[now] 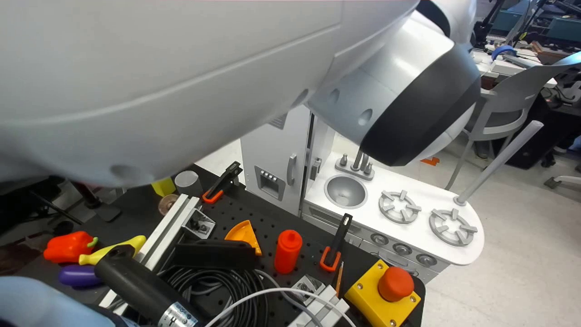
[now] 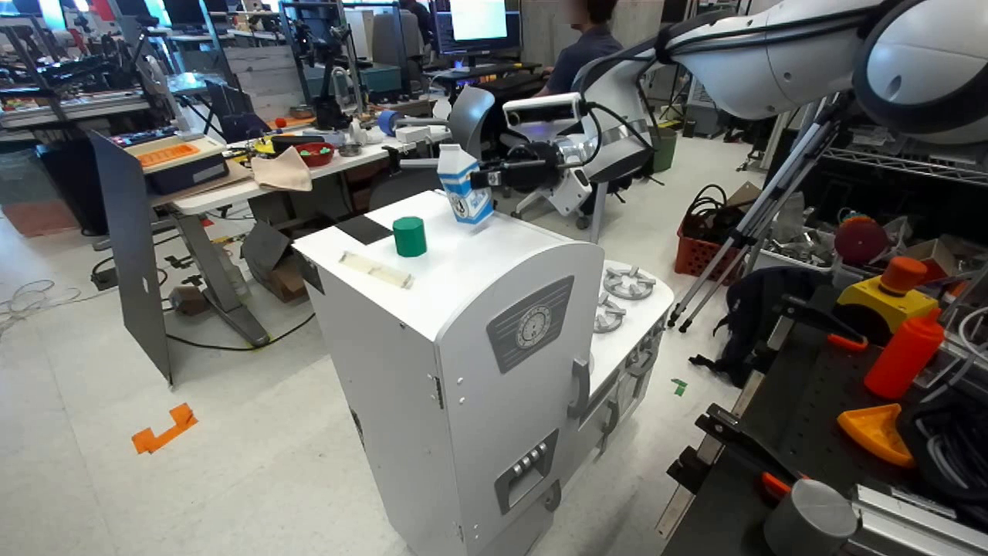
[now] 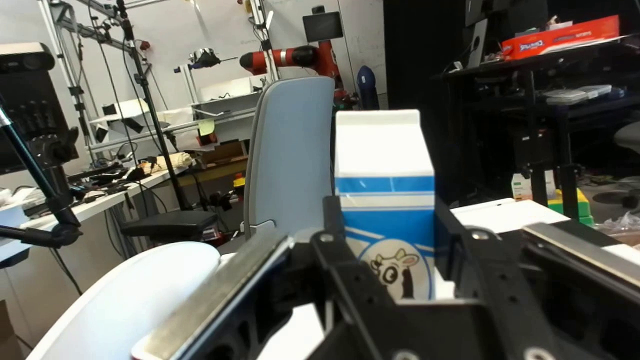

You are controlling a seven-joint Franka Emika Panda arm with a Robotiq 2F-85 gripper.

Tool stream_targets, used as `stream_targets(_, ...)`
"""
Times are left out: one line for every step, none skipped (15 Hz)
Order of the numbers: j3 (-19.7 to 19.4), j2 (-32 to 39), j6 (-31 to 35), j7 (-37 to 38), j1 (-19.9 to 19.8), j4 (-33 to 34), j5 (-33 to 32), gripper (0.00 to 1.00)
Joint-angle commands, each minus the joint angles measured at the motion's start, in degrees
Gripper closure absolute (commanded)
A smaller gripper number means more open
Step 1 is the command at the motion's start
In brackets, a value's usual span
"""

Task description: Pick up the white box on the cabinet and put it in an upright position

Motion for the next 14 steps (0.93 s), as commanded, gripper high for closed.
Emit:
stream_targets(-1.3,0.0,0.33,1.61,0.89,0.9,-0.84,0.82)
stream_targets(-1.58,0.0,0.01,1.46,1.08,1.11,-1.23,0.82)
stream_targets(-1.97,-0.01,-0.28,1.32,1.34,1.33,-1.8,0.82)
stream_targets(-2.0,-0.02,-1.07,0.59,1.43,1.39,-2.2,0.82)
stream_targets(-2.01,-0.04,-1.82,0.07,1.53,1.45,-2.79,0.82)
stream_targets(-1.89,-0.07,-2.36,-0.67,1.61,1.39,-3.28,0.82)
stream_targets(-1.77,-0.14,-3.0,-1.47,1.64,1.39,-3.79,0.82)
stream_targets(-1.67,-0.24,-3.8,-2.17,1.7,1.35,-4.26,0.82)
stream_targets(-1.58,-0.28,-4.67,-2.82,1.74,1.29,-4.59,0.82)
stream_targets(-1.49,-0.29,-5.47,-3.28,1.74,1.23,-4.83,0.82)
stream_targets(-1.49,-0.29,-5.93,-3.51,1.78,1.16,-5.0,0.82)
stream_targets(-1.45,-0.29,-6.28,-3.11,1.73,1.0,-5.06,0.32)
stream_targets(-1.5,-0.29,-6.38,-2.8,1.74,0.97,-5.24,0.31)
stream_targets(-1.44,-0.29,-6.52,-2.76,1.7,0.97,-5.25,0.26)
